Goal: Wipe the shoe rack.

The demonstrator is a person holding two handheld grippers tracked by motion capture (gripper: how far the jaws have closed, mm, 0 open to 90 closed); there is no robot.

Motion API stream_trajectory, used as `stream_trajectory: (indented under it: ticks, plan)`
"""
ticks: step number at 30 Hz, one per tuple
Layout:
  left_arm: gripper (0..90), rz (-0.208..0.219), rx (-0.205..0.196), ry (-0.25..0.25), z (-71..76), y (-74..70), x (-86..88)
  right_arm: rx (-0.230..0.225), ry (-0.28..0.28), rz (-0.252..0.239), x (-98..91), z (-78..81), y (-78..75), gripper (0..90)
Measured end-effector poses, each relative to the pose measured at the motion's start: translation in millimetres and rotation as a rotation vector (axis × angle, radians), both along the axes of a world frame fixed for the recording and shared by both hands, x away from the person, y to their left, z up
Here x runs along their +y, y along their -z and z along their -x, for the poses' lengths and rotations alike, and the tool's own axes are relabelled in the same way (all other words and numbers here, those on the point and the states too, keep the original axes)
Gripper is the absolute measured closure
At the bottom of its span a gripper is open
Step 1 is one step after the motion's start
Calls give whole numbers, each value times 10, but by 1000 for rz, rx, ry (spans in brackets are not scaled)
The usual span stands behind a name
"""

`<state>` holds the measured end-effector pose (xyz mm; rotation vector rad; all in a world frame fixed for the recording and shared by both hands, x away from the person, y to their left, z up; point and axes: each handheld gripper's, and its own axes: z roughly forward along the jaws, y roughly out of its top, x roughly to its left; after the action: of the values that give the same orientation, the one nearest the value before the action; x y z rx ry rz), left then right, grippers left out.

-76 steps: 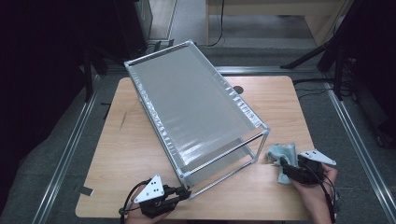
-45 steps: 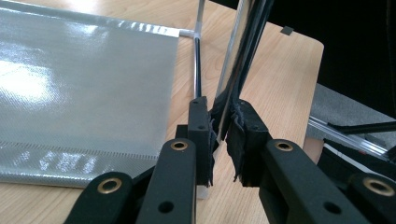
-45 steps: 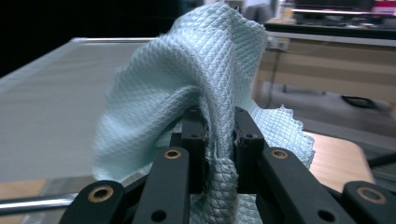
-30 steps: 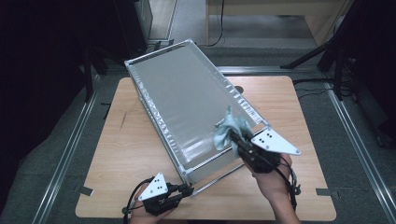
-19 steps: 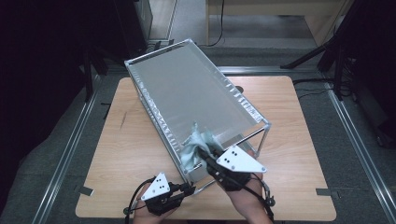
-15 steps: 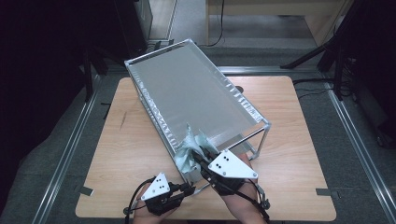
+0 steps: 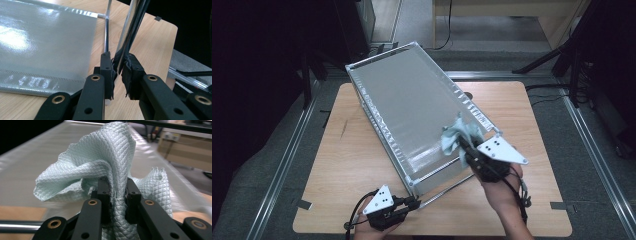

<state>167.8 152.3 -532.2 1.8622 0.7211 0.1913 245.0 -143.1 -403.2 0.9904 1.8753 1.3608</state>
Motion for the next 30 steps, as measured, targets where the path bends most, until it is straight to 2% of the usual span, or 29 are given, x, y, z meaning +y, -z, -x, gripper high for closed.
stream_trajectory:
  ticks: [3, 5, 9, 15, 25, 27, 30]
  plan:
    - [792, 0, 1, 1, -2, 3, 1, -18, 64, -1, -192, -122, 14, 785]
    - [791, 1, 2, 0, -5, 5, -1, -1, 64, -22, -273, -171, 12, 782]
    - [790, 2, 6, 3, -10, 7, 2, 18, 68, -24, -228, -136, -3, 788]
    - [789, 3, 7, -1, -12, 10, -4, 23, -20, -35, 33, 36, 14, 791]
    - [787, 6, 9, -8, -8, 14, -13, 29, -207, -15, 674, 425, 27, 794]
    - [788, 5, 9, -5, -9, 15, -10, 27, -232, -12, 754, 479, 29, 795]
    - [789, 0, 8, -5, -8, 15, -11, 2, -232, 13, 770, 495, 32, 795]
